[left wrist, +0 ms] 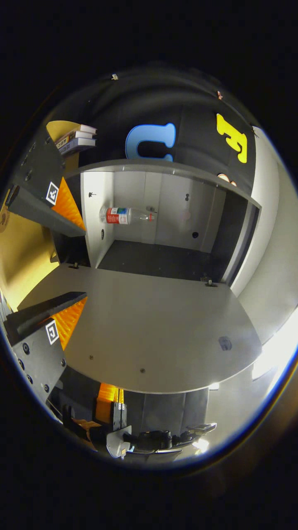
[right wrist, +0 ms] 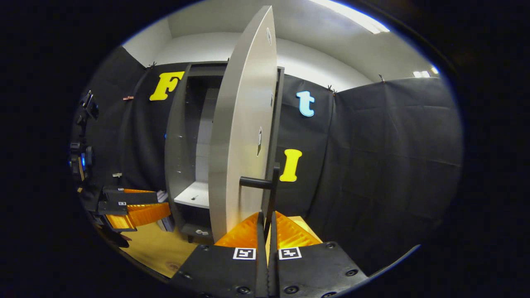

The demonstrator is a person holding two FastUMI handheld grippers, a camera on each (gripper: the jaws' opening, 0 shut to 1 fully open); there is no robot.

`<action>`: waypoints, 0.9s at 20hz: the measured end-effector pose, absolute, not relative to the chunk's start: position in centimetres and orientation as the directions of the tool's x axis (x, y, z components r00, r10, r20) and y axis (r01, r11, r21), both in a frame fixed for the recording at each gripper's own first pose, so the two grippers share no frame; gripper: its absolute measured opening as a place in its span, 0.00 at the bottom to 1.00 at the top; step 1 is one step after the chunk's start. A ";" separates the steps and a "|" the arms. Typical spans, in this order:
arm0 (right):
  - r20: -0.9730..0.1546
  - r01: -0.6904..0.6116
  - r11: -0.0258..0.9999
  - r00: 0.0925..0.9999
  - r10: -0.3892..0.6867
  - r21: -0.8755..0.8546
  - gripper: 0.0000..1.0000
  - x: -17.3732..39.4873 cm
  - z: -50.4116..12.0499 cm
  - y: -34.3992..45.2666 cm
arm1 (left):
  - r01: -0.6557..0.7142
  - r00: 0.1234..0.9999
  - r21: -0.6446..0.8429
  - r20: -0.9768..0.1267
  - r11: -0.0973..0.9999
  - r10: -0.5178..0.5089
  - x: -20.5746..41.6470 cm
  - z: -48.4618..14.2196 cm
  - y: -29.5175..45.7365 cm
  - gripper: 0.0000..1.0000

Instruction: Open the cabinet door with the right hand, grasp the bottle in the cabinet with the left hand and place it on the coaster, then close the cabinet door with the right hand.

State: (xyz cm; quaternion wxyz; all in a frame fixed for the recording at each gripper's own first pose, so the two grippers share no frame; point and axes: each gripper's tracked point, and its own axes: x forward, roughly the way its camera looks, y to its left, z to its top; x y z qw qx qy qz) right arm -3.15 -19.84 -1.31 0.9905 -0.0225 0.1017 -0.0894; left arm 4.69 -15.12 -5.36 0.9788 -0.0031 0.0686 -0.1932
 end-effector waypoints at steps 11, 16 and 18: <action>-0.207 0.127 0.990 0.972 -0.111 0.068 0.05 -6.3 -1.7 -26.1 | 0.390 0.915 -0.026 -0.105 0.921 -0.390 8.0 -5.0 -19.7 0.86; -0.197 0.122 0.988 0.975 -0.100 0.100 0.05 -7.3 -1.5 -27.2 | 0.319 0.944 0.014 -0.090 0.948 -0.316 11.4 -4.7 -18.2 0.86; -0.192 0.125 0.988 0.976 -0.106 0.088 0.05 -7.7 -1.3 -27.7 | 0.291 0.954 0.017 -0.086 0.957 -0.289 12.6 -4.6 -17.3 0.86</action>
